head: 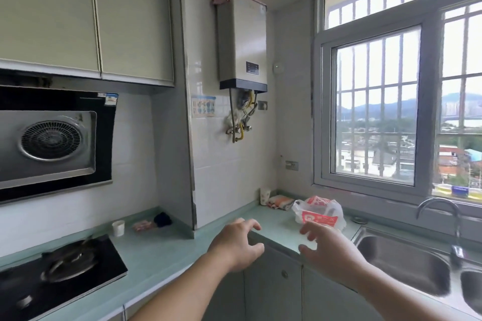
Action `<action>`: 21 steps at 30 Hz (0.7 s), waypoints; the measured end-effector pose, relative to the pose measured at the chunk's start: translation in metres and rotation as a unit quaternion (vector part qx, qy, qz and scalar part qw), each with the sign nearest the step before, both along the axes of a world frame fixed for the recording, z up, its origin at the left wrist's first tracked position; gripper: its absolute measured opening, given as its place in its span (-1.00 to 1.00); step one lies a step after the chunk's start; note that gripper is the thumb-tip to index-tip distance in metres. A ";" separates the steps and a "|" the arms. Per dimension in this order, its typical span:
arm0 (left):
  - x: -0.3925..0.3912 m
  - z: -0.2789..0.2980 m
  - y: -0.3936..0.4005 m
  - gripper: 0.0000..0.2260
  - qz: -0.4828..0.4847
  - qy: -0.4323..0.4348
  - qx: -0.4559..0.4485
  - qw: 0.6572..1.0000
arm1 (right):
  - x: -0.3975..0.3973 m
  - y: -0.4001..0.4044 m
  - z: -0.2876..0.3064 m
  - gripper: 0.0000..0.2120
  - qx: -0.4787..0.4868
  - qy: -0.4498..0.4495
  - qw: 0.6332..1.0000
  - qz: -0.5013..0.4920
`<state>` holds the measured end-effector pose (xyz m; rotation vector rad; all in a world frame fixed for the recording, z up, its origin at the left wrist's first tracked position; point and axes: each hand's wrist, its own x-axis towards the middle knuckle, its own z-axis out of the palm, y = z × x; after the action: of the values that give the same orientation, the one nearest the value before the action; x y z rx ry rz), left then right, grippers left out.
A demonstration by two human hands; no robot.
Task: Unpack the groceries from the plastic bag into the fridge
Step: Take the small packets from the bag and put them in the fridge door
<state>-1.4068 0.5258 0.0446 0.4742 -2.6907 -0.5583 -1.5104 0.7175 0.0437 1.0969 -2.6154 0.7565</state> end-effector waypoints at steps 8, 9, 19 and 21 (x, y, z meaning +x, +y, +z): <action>-0.067 -0.022 0.004 -0.62 0.001 -0.024 0.007 1.000 | -0.069 0.013 -0.030 -0.65 -0.002 -0.050 0.998 -0.032; -0.079 -0.026 0.001 -0.62 -0.004 -0.026 0.008 1.000 | -0.080 0.011 -0.032 -0.64 -0.003 -0.050 0.998 -0.037; -0.223 -0.066 -0.089 -0.62 -0.065 -0.045 0.023 0.997 | -0.200 -0.055 -0.063 -0.64 0.034 -0.084 0.992 -0.089; -0.256 -0.073 -0.110 -0.63 -0.077 -0.049 0.033 0.995 | -0.227 -0.073 -0.065 -0.63 0.050 -0.081 0.990 -0.103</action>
<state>-1.6626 0.4155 -0.0280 0.3206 -2.8275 -0.6854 -1.7375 0.6449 -0.0216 0.8017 -2.8749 0.7032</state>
